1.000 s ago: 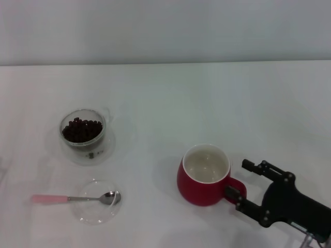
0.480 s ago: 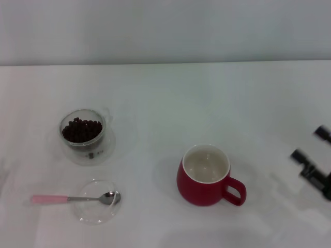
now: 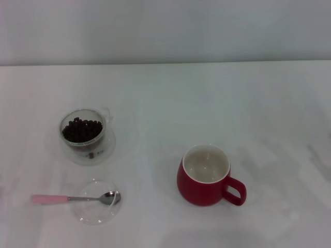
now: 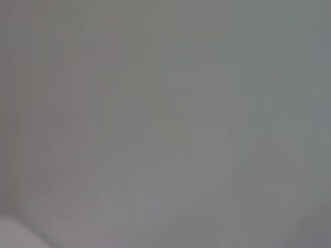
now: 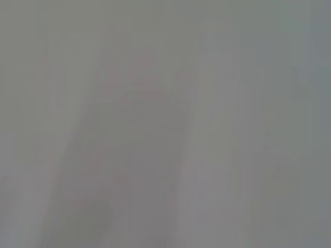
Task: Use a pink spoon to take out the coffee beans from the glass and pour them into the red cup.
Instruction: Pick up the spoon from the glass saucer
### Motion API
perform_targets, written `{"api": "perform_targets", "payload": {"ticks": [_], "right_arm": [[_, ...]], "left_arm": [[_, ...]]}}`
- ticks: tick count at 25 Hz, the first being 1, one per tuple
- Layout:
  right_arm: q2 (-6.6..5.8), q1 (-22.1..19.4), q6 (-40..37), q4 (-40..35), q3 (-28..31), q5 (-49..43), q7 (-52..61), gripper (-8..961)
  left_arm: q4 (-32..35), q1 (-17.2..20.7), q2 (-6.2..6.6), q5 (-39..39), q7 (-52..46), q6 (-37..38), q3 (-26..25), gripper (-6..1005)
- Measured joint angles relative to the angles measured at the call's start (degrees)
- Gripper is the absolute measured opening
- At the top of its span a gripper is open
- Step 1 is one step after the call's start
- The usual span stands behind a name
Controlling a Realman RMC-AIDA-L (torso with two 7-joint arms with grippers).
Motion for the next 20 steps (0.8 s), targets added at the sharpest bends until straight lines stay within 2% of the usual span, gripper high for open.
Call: {"api": "perform_targets", "payload": {"ticks": [9, 20], "right_arm": [[-0.11, 2.2, 2.7, -0.9, 0.2, 1.2, 0.0, 696], [-0.09, 3.0, 2.8, -0.9, 0.2, 1.2, 0.0, 695]], "left_arm": [[-1.4, 0.1, 0.3, 0.1, -23.6, -5.8, 8.2, 879], [-2.1, -4.5, 0.04, 0.8, -30.6, -10.9, 15.1, 879]]}}
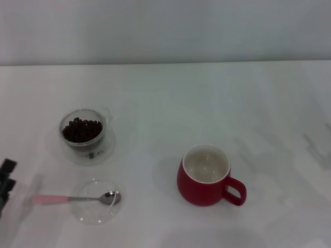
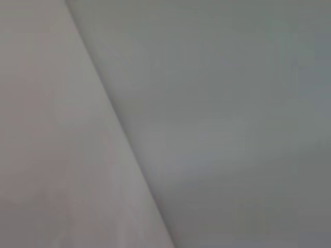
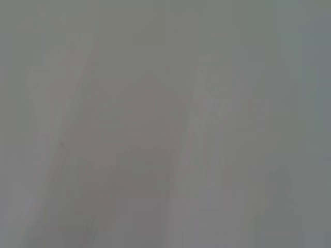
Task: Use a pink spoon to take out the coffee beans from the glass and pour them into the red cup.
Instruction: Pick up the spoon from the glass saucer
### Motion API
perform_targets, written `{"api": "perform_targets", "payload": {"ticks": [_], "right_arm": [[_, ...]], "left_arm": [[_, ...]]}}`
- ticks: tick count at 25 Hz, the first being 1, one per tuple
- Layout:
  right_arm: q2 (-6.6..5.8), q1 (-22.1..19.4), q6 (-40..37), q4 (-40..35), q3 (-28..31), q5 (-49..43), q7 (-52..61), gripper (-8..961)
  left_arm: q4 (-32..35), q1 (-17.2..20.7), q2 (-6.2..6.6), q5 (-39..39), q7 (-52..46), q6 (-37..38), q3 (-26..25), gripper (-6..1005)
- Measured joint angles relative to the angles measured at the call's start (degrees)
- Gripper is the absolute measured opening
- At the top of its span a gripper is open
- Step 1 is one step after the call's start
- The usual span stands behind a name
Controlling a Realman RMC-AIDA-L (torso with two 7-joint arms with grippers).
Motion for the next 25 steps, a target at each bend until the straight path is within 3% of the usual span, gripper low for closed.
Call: {"api": "perform_targets", "payload": {"ticks": [6, 25], "right_arm": [[0.11, -0.3, -1.0, 0.2, 0.0, 0.0, 0.0, 695], [0.12, -0.2, -0.7, 0.3, -0.4, 0.0, 0.0, 696]], "left_arm": [[-1.0, -2.4, -0.32, 1.4, -1.1, -3.2, 1.5, 880], [-2.9, -3.9, -1.03, 4.5, -0.5, -6.2, 1.1, 880]]}}
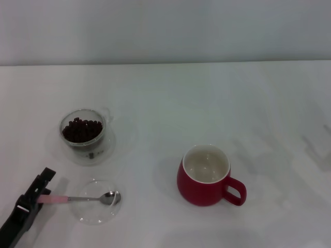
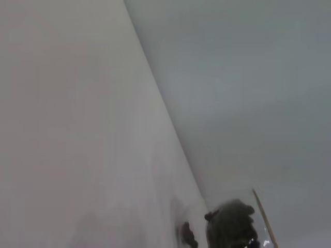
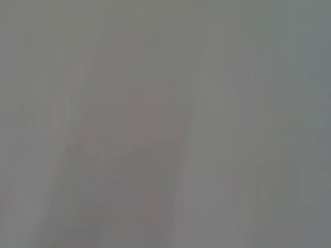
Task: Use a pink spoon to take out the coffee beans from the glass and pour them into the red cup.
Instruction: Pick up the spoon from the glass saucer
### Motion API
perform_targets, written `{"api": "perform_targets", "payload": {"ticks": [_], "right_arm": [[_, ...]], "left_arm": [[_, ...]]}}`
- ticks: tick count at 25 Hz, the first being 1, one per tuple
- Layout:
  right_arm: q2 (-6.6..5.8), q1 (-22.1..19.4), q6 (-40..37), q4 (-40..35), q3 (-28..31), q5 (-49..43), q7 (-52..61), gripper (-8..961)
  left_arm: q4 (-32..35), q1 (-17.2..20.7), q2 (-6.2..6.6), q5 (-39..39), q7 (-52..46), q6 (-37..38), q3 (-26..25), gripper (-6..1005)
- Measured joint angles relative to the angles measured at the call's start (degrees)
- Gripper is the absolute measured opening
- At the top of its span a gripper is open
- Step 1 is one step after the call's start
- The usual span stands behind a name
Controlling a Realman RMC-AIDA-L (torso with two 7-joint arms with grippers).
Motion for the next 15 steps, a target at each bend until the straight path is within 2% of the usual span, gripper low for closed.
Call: {"api": "perform_targets", "payload": {"ticks": [15], "right_arm": [[0.0, -0.1, 0.1, 0.0, 0.2, 0.0, 0.0, 695]], "left_arm": [[-1.5, -1.2, -0.04, 3.6, 1.0, 0.7, -0.7, 879]]}}
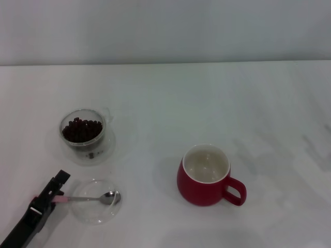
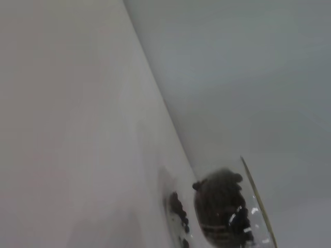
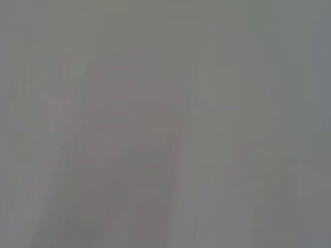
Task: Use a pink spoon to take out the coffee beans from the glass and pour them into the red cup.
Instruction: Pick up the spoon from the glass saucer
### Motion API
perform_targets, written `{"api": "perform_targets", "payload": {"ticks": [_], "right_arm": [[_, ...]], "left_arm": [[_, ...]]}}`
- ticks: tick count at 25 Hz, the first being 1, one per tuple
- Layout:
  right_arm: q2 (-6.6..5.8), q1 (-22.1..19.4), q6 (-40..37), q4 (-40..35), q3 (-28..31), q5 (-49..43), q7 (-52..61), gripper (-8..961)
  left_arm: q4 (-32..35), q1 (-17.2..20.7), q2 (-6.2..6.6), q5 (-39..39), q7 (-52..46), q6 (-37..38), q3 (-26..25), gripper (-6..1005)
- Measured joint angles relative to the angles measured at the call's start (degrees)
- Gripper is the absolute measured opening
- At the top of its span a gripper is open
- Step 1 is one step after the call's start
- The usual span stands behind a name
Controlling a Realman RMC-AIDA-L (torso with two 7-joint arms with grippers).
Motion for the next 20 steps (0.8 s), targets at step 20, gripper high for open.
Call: {"api": "perform_targets", "payload": {"ticks": [20], "right_arm": [[0.0, -0.8, -0.1, 0.2, -0.1, -0.2, 0.0, 695]], "left_arm": [[-2.3, 0.7, 0.04, 4.6, 5.2, 4.3, -5.4, 877]]}}
